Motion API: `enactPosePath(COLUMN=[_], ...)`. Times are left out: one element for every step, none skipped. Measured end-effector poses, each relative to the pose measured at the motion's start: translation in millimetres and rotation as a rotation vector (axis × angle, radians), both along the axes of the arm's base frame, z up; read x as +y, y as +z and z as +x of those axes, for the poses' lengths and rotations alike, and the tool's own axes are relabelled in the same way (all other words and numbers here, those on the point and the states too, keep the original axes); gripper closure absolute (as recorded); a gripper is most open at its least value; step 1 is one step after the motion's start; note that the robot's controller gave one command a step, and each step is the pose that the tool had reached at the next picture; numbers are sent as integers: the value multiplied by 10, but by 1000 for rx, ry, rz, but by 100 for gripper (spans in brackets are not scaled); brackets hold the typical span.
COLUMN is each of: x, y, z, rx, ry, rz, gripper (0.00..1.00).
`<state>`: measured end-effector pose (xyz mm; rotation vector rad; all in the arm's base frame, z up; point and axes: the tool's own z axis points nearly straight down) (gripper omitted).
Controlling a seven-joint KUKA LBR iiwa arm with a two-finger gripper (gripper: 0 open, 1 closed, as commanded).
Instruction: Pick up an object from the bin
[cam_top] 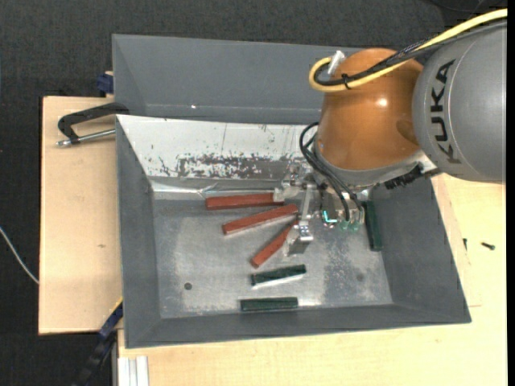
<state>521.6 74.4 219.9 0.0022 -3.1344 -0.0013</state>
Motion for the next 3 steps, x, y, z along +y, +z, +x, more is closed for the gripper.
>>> enactPosePath(x=[-4, -81, -277], y=[39, -380, -584], z=[17, 75, 122], rx=[-8, -10, -9], ry=[-1, 131, 401], rz=[1, 1, 2], gripper=[0, 0, 0])
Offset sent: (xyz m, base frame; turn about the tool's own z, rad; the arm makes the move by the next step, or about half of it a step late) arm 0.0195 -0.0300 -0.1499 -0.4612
